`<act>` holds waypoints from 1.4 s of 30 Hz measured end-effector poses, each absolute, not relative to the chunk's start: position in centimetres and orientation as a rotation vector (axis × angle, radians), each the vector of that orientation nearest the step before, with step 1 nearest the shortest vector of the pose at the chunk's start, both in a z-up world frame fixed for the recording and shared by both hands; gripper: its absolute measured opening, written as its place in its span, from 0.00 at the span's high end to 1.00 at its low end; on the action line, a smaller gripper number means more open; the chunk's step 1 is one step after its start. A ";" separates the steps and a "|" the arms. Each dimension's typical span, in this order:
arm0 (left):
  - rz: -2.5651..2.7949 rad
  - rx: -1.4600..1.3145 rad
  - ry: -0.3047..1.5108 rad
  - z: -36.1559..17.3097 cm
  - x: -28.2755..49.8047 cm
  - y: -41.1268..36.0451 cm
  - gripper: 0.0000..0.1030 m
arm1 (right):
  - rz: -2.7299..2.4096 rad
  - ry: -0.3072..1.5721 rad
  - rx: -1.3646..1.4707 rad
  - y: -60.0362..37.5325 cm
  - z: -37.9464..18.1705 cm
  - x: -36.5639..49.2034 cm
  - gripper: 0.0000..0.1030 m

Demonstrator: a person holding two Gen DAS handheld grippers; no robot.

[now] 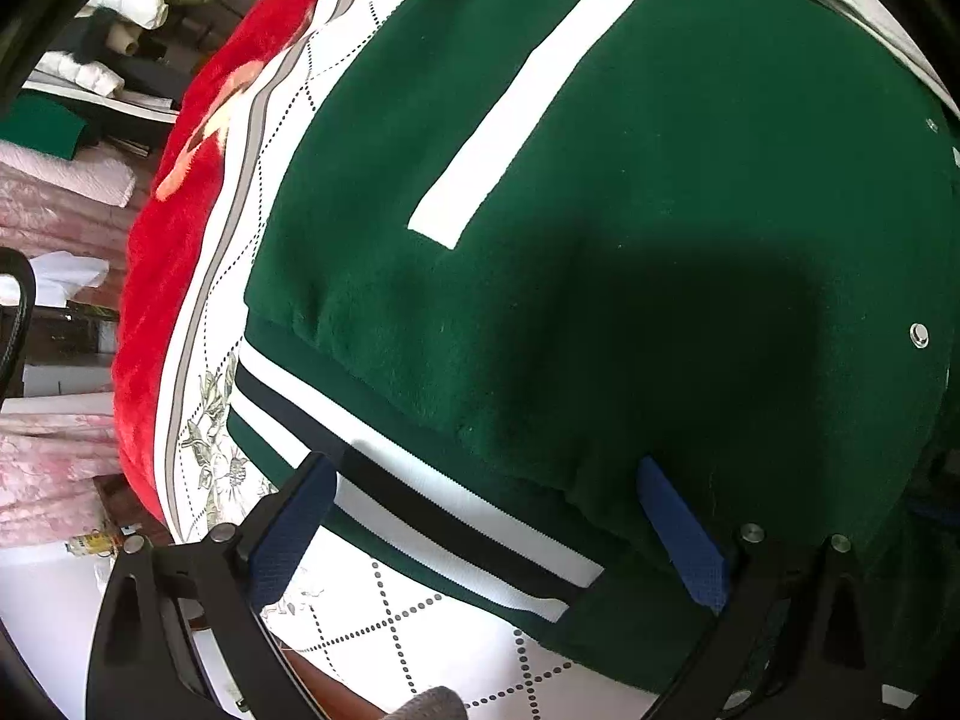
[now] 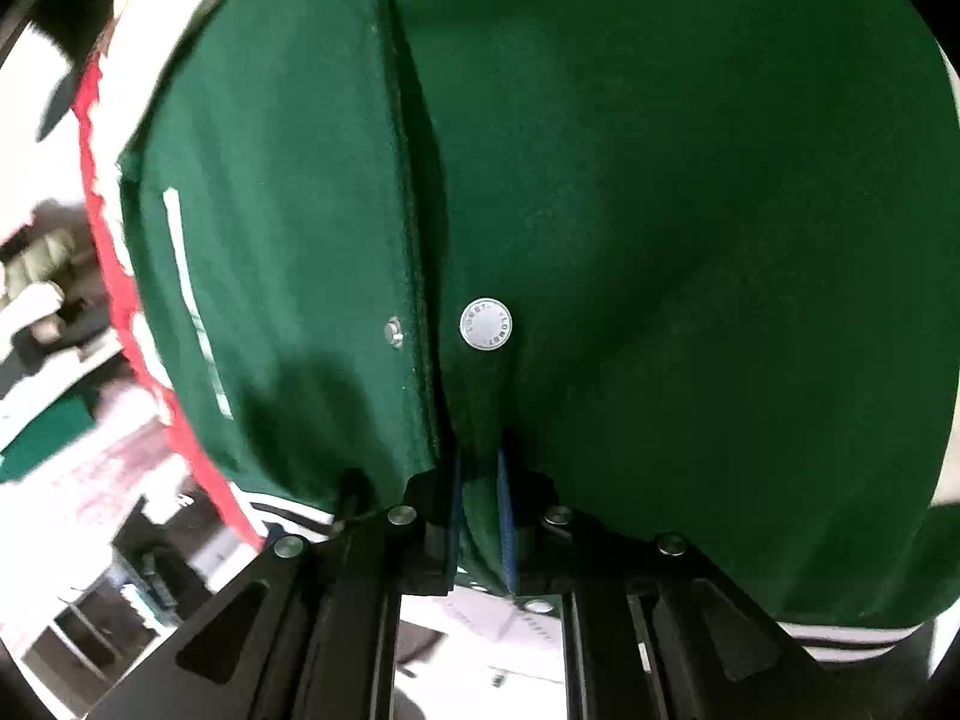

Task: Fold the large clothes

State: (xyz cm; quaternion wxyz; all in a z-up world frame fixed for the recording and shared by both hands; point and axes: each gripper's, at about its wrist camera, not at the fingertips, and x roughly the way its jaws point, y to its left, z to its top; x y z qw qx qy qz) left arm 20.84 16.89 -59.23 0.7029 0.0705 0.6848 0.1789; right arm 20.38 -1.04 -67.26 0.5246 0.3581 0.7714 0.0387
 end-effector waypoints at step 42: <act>0.303 0.718 1.289 -54.2 13.7 -12.9 0.00 | -0.049 1.724 0.382 -35.8 -60.7 19.1 0.27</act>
